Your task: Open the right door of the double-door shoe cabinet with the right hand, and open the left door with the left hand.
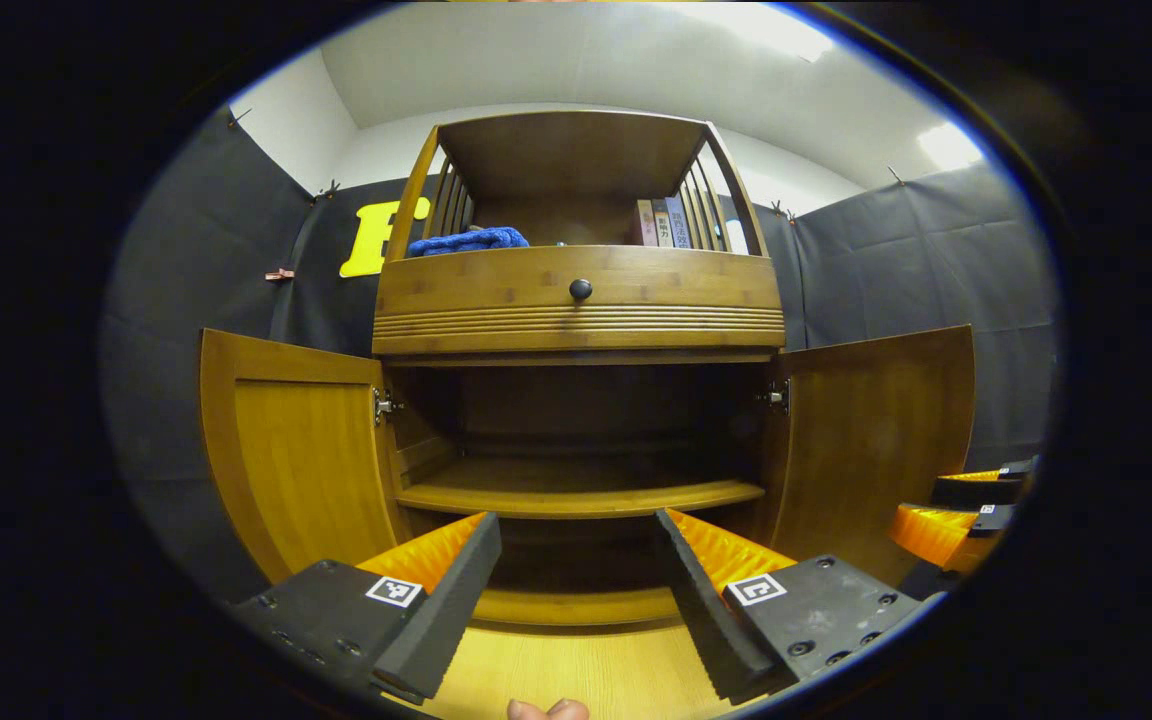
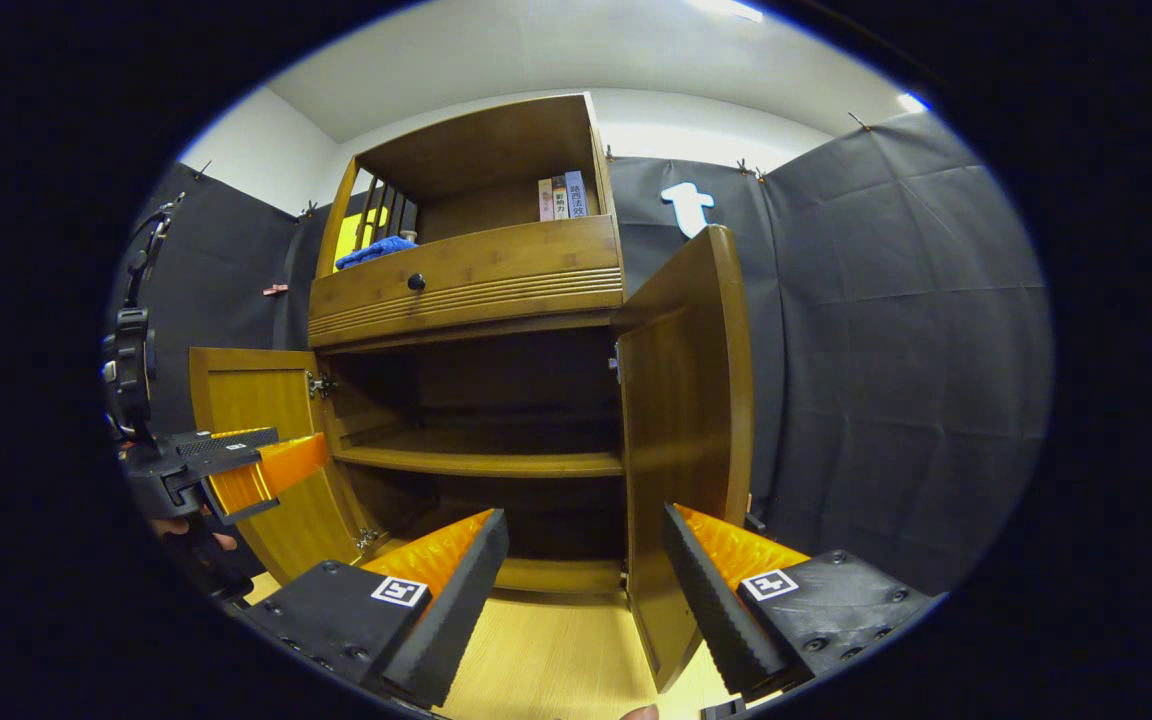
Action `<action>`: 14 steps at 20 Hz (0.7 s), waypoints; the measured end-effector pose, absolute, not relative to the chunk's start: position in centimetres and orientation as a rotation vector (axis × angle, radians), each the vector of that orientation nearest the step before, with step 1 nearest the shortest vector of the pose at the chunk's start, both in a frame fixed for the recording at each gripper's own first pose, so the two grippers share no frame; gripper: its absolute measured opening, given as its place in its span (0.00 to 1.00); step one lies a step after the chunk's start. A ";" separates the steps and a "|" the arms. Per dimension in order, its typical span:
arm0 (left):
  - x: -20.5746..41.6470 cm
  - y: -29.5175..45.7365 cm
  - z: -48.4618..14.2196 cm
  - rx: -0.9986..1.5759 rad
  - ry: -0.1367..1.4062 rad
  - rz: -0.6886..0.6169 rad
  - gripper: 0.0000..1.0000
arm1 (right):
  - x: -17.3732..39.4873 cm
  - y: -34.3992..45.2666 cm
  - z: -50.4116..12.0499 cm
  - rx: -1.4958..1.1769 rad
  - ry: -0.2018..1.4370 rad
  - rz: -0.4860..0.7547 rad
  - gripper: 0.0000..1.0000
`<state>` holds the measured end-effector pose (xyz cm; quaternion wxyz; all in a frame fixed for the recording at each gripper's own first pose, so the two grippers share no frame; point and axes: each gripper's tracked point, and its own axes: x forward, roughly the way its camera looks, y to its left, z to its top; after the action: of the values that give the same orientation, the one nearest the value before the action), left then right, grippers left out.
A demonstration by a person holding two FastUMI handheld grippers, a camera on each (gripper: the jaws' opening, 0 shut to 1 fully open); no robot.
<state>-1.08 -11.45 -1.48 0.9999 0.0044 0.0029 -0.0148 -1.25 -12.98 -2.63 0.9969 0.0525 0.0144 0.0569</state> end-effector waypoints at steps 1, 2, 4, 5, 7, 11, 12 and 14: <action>-1.1 -11.5 -1.3 0.011 0.001 -0.027 0.94 | -1.2 -13.2 -2.4 0.102 0.025 0.116 1.00; -1.0 -11.5 -1.4 0.011 -0.002 -0.026 0.94 | -1.2 -13.2 -2.3 0.099 0.021 0.117 1.00; -0.8 -11.5 -1.2 0.012 -0.011 -0.022 0.94 | -1.1 -13.1 -2.0 0.100 0.012 0.119 0.92; -0.8 -11.4 -1.1 0.017 -0.014 -0.020 0.94 | -1.2 -13.3 -2.2 0.098 0.010 0.119 0.97; -0.7 -11.3 -1.2 0.027 -0.013 -0.012 0.94 | -1.2 -13.4 -2.3 0.096 0.013 0.116 0.97; -0.9 -10.7 -1.9 0.050 -0.005 0.003 0.94 | -1.4 -13.2 -2.1 0.101 0.009 0.116 1.00; -1.0 -10.6 -2.0 0.053 -0.003 0.004 0.94 | -1.5 -13.1 -2.0 0.101 0.008 0.118 0.98; -1.1 -10.4 -2.0 0.055 -0.004 0.007 0.95 | -1.8 -12.8 -1.9 0.096 0.004 0.117 0.98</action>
<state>-1.10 -10.43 -2.04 0.9996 0.0276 -0.0022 0.0037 -1.80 -12.80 -1.92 0.9971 0.0482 0.0018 0.0586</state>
